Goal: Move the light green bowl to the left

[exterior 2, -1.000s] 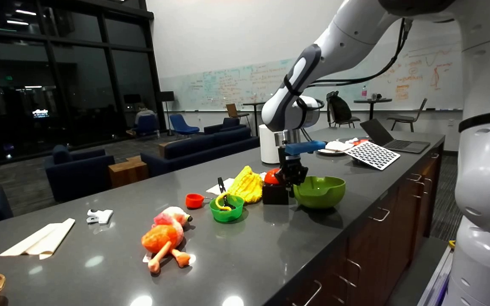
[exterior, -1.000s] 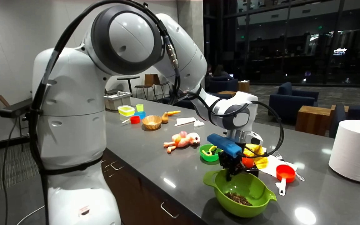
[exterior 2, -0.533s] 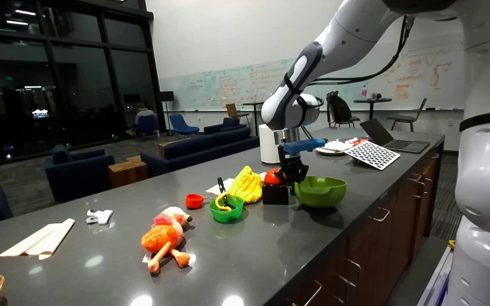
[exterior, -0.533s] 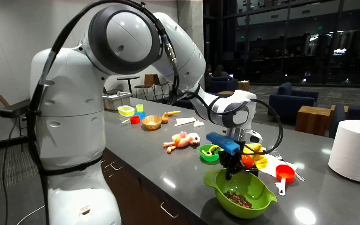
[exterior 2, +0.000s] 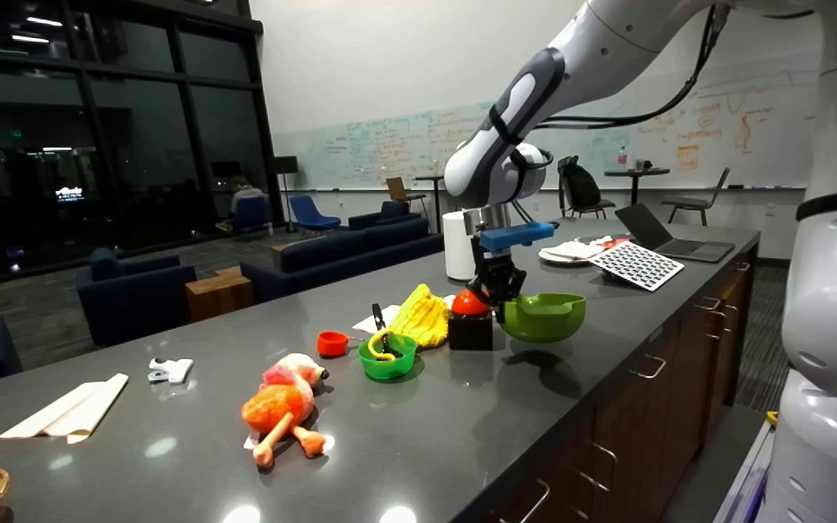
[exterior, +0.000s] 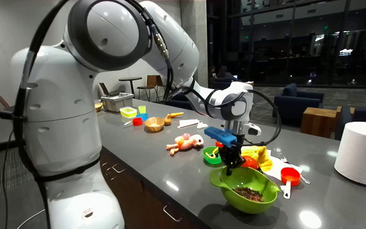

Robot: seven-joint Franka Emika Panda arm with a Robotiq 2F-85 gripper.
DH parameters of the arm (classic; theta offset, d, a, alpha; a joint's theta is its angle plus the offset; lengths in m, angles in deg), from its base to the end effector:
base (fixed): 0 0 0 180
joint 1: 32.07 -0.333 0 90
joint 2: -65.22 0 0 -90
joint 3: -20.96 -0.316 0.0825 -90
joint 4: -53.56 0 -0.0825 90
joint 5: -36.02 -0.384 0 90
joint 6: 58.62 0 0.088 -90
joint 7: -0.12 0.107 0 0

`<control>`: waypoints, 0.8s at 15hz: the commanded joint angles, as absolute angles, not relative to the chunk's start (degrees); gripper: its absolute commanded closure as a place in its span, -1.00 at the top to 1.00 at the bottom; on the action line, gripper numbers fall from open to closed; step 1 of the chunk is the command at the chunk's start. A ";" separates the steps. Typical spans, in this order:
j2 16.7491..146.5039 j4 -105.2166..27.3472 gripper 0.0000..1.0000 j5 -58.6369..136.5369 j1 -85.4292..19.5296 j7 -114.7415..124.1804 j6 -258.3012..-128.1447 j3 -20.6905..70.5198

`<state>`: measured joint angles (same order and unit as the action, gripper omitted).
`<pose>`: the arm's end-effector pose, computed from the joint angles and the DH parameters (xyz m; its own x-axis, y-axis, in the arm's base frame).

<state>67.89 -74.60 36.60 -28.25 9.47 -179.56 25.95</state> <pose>0.5039 -0.0785 0.3357 0.9375 -0.3051 -0.1674 -0.3028 -0.9522 0.0394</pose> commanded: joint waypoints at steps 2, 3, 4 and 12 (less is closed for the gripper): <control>62.99 -76.89 -0.97 39.12 -28.55 12.68 -178.18 25.38; 62.42 -76.97 -0.97 39.61 -28.60 13.00 -178.14 25.23; 61.35 -77.50 -0.97 40.20 -28.77 13.45 -178.23 24.95; 54.28 -77.55 -0.97 39.61 -32.57 10.10 -176.88 19.79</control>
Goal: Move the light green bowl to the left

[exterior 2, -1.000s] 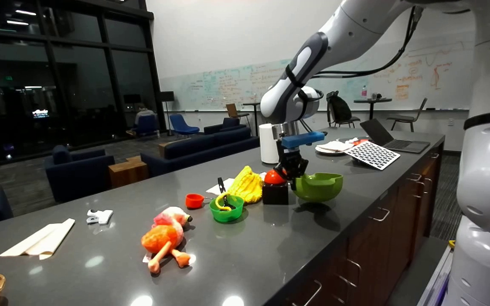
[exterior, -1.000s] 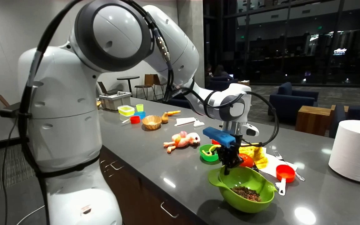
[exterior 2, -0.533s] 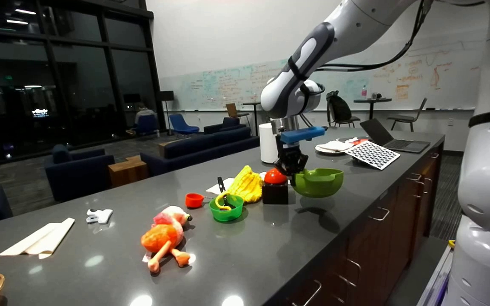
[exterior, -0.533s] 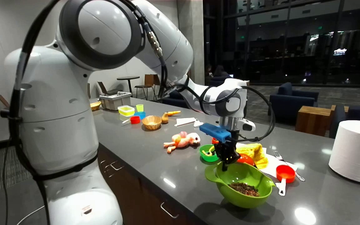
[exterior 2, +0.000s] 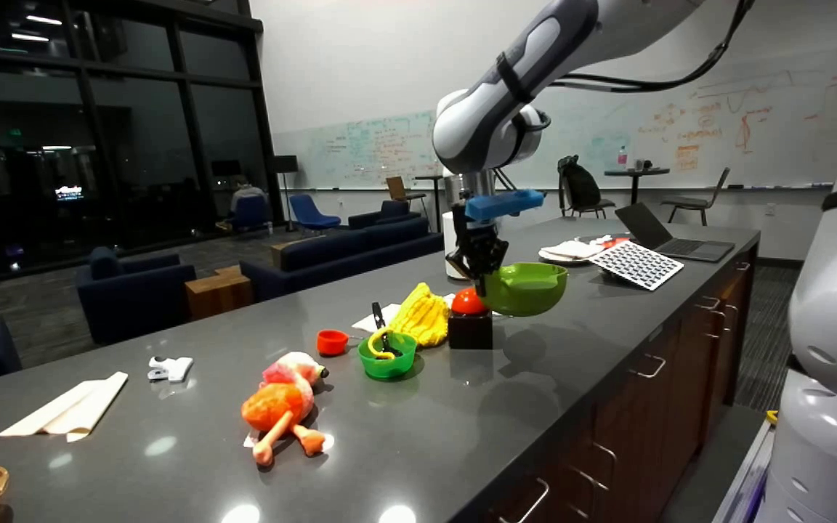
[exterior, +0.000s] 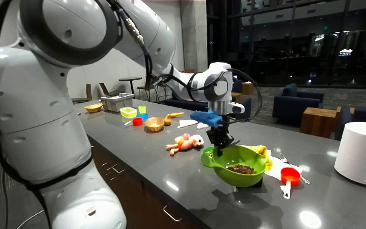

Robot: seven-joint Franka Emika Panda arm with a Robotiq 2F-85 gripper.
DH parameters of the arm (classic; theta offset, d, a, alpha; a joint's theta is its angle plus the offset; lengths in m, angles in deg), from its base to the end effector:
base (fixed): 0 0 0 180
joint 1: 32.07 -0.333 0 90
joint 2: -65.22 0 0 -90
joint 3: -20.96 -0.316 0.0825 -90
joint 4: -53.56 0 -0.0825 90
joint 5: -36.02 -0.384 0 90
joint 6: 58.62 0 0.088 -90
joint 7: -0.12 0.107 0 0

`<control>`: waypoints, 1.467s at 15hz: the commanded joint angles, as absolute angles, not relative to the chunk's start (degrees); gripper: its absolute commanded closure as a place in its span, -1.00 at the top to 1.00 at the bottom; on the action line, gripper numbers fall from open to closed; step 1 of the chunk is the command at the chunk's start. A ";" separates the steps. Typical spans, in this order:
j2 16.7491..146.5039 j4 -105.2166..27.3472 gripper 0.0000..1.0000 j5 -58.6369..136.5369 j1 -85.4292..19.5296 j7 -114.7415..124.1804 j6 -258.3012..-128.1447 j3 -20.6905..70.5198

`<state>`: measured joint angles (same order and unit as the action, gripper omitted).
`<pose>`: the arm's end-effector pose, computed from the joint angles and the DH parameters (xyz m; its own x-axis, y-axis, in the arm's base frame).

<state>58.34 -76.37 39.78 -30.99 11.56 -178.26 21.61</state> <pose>0.4921 -0.0182 0.4044 0.9795 -0.1956 -0.0485 -0.1924 -0.9792 0.0645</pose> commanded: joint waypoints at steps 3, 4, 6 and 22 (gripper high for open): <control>53.40 -77.47 -0.97 38.46 -35.18 8.02 -175.75 17.35; 53.40 -77.47 -0.97 38.00 -36.09 7.12 -175.28 16.60; 53.54 -77.30 -0.97 37.00 -37.83 5.35 -174.28 15.14; 59.03 -76.44 -0.97 28.82 -46.35 -19.11 -170.58 9.47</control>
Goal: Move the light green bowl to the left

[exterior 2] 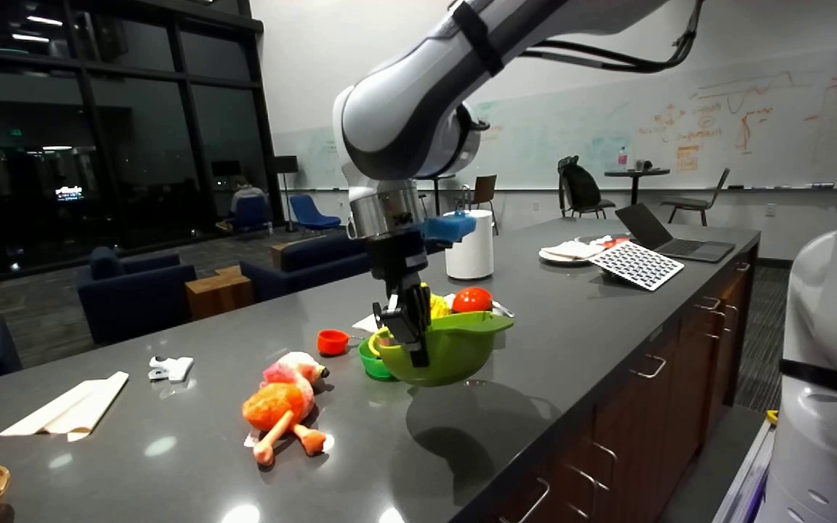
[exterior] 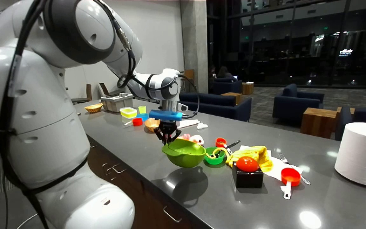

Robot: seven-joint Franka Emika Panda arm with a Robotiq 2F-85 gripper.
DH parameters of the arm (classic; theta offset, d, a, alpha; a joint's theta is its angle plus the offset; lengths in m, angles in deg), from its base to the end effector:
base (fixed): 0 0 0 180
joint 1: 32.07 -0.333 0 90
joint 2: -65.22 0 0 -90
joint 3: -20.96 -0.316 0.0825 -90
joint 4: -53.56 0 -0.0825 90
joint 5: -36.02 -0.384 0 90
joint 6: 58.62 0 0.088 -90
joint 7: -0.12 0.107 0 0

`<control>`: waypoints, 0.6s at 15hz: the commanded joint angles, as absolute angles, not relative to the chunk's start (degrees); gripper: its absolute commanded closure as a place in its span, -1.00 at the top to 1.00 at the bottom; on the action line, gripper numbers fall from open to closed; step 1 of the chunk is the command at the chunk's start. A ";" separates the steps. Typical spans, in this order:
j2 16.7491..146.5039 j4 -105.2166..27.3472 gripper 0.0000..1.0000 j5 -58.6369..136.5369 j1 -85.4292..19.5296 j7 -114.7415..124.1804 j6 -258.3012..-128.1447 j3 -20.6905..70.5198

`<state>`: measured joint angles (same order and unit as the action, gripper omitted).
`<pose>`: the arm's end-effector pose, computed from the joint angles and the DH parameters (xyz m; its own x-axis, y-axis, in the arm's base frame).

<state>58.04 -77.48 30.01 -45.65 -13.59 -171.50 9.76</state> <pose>0.4269 0.2052 0.3886 0.7974 0.5780 -0.1732 0.5682 -0.8159 -0.1067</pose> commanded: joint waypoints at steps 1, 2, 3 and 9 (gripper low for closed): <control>59.46 -76.37 -0.97 28.78 -46.61 -20.97 -170.81 9.29; 60.17 -76.19 -0.97 28.81 -46.82 -22.73 -171.17 9.09; 60.64 -76.14 -0.97 29.07 -46.97 -23.94 -171.43 8.83; 63.01 -74.75 -0.97 28.55 -47.33 -28.95 -171.02 7.59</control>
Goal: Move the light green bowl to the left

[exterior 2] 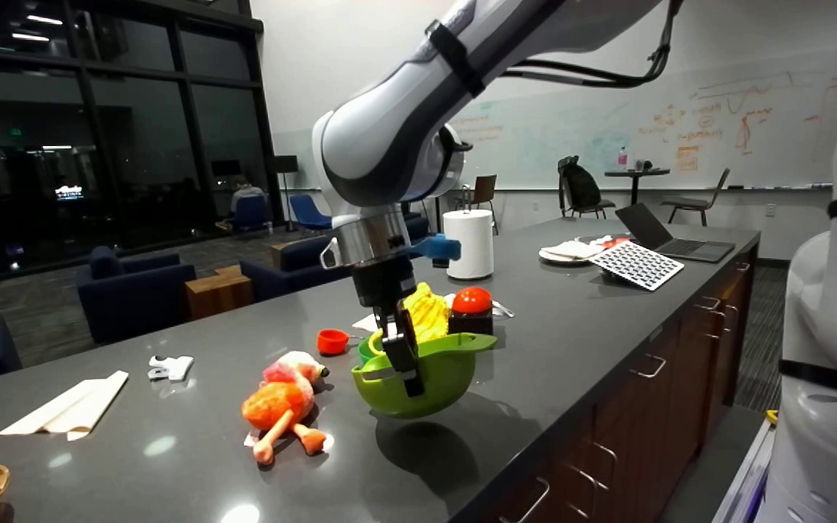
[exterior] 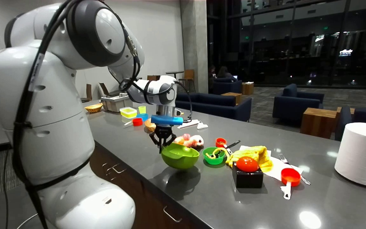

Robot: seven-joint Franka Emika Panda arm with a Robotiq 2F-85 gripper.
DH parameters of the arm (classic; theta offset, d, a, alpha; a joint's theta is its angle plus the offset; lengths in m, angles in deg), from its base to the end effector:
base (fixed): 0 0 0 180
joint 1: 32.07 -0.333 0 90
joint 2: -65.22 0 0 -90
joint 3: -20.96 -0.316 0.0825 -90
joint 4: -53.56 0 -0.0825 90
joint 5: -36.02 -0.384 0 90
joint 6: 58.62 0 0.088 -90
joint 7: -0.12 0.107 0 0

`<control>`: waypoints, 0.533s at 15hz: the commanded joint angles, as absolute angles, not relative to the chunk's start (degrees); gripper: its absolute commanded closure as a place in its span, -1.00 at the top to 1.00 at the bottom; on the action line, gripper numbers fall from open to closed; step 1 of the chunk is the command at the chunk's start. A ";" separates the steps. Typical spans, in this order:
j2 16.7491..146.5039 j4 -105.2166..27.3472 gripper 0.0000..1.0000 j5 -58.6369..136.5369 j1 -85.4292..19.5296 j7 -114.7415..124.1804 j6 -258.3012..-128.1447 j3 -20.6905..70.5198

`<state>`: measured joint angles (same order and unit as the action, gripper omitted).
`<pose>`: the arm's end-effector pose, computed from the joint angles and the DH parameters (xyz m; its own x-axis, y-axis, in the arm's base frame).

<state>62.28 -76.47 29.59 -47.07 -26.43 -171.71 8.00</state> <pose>0.4223 0.2325 0.3615 0.6033 0.7760 -0.1841 0.7557 -0.6300 -0.1789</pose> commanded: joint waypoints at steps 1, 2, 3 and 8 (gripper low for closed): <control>63.39 -74.34 -0.97 28.49 -47.36 -29.56 -170.95 7.36; 63.80 -73.99 -0.97 28.46 -47.34 -30.30 -171.03 7.23; 64.31 -73.47 -0.97 28.25 -47.29 -31.02 -170.78 7.13; 66.53 -71.38 -0.97 26.42 -46.89 -34.32 -170.01 6.87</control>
